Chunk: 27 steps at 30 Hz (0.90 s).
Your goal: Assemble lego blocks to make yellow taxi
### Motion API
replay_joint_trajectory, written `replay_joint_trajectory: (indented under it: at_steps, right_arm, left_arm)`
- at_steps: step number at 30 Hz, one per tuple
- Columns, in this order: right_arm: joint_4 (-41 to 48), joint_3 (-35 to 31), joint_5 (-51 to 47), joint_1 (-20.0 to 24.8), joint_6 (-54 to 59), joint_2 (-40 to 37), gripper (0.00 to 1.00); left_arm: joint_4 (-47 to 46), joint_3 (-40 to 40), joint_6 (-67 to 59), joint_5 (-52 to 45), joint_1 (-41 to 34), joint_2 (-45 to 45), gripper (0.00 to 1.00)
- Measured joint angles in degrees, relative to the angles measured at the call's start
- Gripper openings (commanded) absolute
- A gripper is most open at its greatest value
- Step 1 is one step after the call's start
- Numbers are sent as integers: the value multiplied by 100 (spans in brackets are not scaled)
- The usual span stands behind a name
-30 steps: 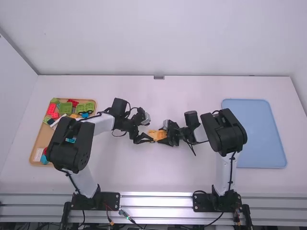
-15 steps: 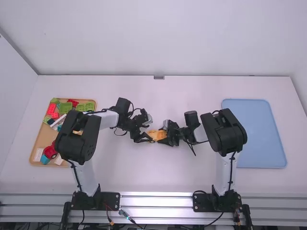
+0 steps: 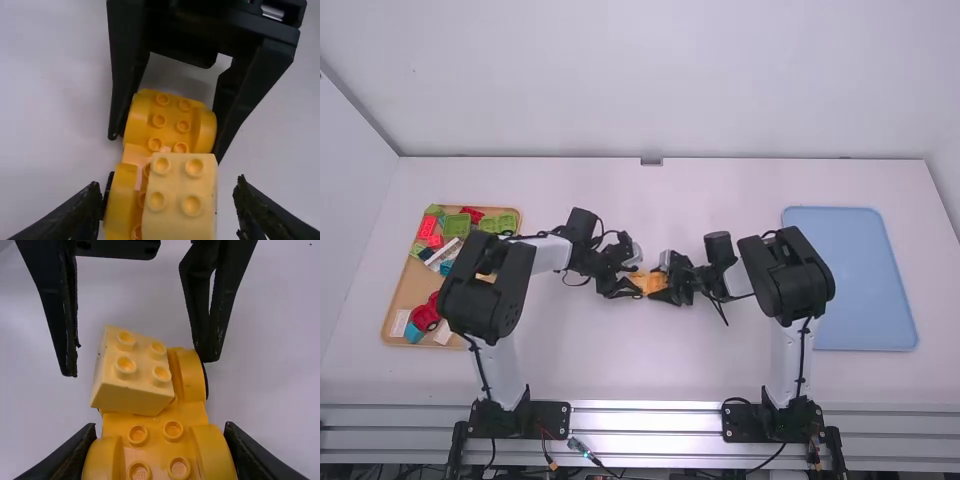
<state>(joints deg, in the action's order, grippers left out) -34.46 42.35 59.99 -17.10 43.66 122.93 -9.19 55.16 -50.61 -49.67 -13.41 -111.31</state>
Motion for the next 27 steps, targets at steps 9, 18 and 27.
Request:
replay_joint_trajectory:
  at_steps: [9, 18, 27]
  right_arm:
    - [2, -4, 7, -20, 20, 0, 52]
    - [-2, -4, -2, -20, 4, 0, 52]
    - [17, -4, 42, -42, 24, 0, 52]
  left_arm:
    - [-13, 22, -2, -216, 7, 17, 44]
    - [-61, 22, -4, -151, 13, 24, 34]
    - [-1421, 236, -632, 155, 323, 168, 22]
